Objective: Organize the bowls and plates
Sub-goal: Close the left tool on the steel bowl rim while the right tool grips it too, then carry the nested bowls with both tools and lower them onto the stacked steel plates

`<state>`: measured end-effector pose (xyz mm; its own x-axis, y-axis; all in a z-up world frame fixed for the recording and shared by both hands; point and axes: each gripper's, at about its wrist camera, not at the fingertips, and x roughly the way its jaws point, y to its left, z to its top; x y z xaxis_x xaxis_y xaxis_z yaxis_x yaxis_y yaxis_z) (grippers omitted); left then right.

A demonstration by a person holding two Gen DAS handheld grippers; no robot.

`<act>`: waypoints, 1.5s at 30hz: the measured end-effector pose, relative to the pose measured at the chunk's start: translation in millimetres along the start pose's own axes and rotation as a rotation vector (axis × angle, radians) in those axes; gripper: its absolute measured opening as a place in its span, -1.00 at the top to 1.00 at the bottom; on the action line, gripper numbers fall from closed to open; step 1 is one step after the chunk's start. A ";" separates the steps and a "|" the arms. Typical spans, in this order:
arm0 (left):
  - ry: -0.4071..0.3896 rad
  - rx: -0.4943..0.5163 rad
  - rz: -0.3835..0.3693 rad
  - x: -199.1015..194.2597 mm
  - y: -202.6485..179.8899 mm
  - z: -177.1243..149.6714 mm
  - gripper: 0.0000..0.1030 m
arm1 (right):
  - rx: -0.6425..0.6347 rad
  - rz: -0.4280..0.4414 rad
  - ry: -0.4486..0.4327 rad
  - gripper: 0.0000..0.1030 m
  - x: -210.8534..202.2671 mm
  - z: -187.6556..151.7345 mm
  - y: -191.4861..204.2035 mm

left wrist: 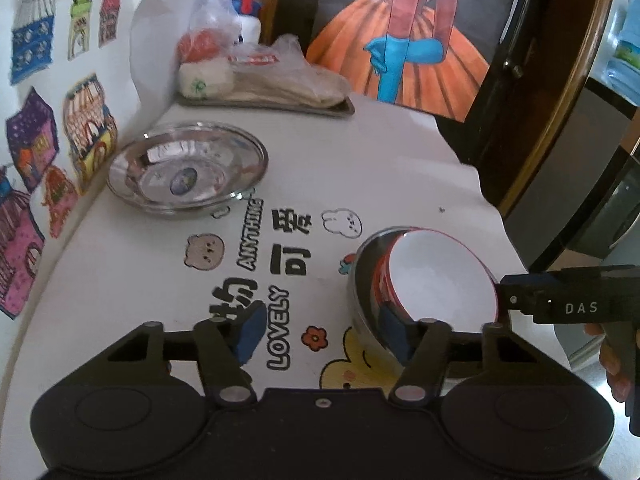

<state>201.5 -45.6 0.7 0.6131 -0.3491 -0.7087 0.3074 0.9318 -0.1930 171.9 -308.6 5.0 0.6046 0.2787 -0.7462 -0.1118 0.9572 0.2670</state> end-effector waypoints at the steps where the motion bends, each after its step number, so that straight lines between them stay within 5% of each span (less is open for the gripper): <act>1: 0.001 -0.010 -0.004 0.7 1.4 0.2 -0.10 | 0.000 0.000 0.003 -0.27 0.2 0.4 0.1; 6: 0.029 -0.060 -0.037 4.8 6.7 4.6 0.09 | 0.010 0.006 0.015 -0.20 1.5 3.0 -0.2; 15: 0.039 -0.076 -0.073 9.8 -3.6 8.6 0.82 | 0.100 0.090 0.064 0.60 4.6 9.7 2.0; 27: 0.074 -0.074 -0.036 15.6 -9.0 14.4 0.83 | 0.098 0.062 0.092 0.72 8.5 15.0 10.7; 35: 0.027 -0.058 0.040 13.7 -24.1 6.3 0.85 | 0.146 0.060 0.068 0.78 6.1 9.5 9.5; 45: 0.013 -0.127 0.039 8.9 -17.4 5.5 0.86 | 0.187 0.098 0.091 0.78 9.8 13.7 4.0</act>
<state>205.6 -65.5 1.4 0.6133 -0.3114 -0.7259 0.1882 0.9501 -0.2486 188.1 -303.0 7.1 0.5234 0.3834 -0.7610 -0.0134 0.8967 0.4425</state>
